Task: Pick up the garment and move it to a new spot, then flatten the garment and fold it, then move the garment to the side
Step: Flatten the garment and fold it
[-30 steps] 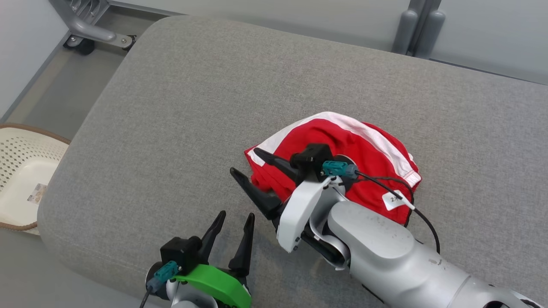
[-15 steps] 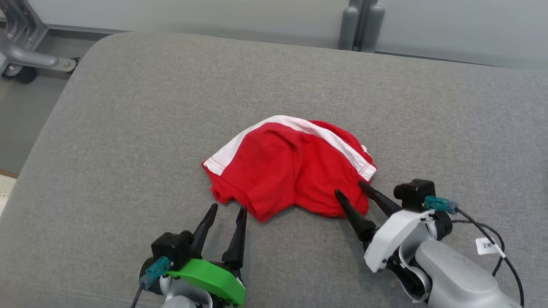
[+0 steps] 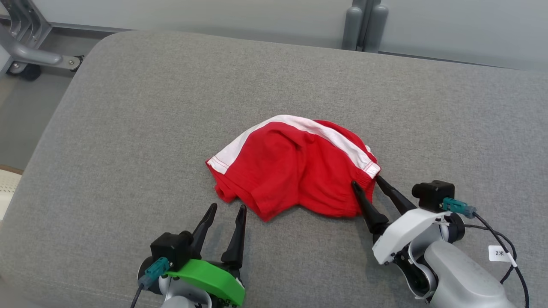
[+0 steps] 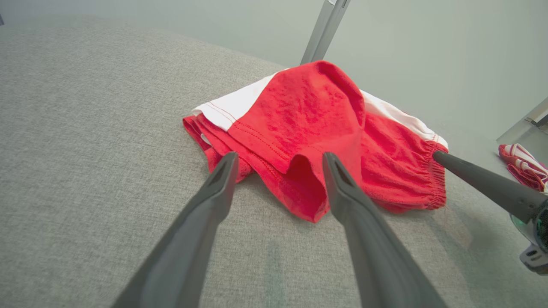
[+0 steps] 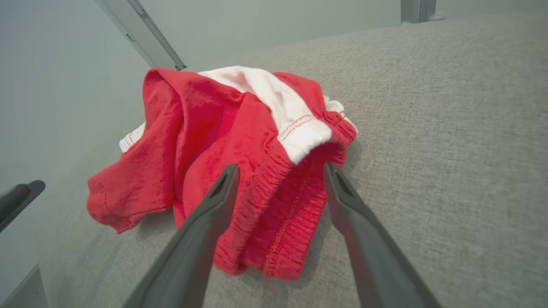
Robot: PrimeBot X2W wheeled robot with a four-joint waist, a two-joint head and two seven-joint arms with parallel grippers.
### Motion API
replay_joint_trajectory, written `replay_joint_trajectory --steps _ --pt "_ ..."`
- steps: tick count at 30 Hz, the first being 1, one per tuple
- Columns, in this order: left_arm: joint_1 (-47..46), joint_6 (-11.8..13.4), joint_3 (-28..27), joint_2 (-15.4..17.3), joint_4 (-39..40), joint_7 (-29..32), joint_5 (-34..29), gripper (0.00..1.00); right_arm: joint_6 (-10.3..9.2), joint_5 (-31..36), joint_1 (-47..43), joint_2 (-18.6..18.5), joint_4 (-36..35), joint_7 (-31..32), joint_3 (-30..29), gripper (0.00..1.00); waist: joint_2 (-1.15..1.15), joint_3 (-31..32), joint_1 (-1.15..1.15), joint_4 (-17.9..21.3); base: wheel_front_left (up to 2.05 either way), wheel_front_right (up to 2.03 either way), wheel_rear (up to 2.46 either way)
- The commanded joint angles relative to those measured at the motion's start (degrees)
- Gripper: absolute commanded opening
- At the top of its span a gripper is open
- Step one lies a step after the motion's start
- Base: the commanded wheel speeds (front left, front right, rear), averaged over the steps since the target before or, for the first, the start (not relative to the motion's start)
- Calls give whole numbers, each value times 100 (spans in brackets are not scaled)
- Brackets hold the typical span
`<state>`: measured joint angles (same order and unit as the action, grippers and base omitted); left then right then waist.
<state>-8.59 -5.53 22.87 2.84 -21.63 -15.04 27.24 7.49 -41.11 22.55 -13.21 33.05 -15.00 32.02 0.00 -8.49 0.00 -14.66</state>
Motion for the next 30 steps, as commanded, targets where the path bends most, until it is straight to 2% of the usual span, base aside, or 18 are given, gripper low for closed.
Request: replay_joint_trajectory --steps 1,3,4,5,6,9,13,18,22,27,30 --pt "44 -17 0 14 14 -14 -25 100 -2 45 82 -3 23 -23 -30 100 0 -27 0 -36 0 0 0" --pt "15 -21 24 14 27 -14 -7 100 -2 77 209 54 201 -22 17 100 0 -49 0 -89 0 0 0" --pt "3 -20 27 14 31 -14 -2 100 -2 56 268 77 242 -21 41 66 0 -53 0 -102 0 0 0" --pt "-8 -19 29 14 34 -14 0 100 -2 27 324 90 284 -21 78 23 0 -57 0 -114 0 0 0" --pt "-18 -17 30 14 40 -14 2 100 -2 38 375 82 302 -21 146 0 0 -60 0 -123 0 0 0" --pt "-12 -8 -9 14 44 -14 10 100 -2 38 472 53 189 -21 361 0 0 -39 0 -100 0 0 0" --pt "69 -9 -117 14 -7 -14 -32 100 -2 -84 471 -134 -431 -20 865 0 0 82 0 85 0 0 0" --pt "123 -45 -185 15 -68 -14 -40 100 -2 -426 303 -833 -1299 91 1915 0 0 335 0 436 0 0 0" --pt "141 -60 -150 15 -105 -15 0 100 -2 -761 164 -1470 -1687 315 2542 0 0 495 0 651 0 0 0" --pt "168 -77 -101 16 -189 -14 -22 100 -2 -918 78 -2078 -1645 416 3012 0 0 617 0 802 0 0 0" --pt "208 -88 -80 16 -250 -14 -59 100 -2 -967 24 -2237 -1365 330 3052 0 0 669 0 845 0 0 0"
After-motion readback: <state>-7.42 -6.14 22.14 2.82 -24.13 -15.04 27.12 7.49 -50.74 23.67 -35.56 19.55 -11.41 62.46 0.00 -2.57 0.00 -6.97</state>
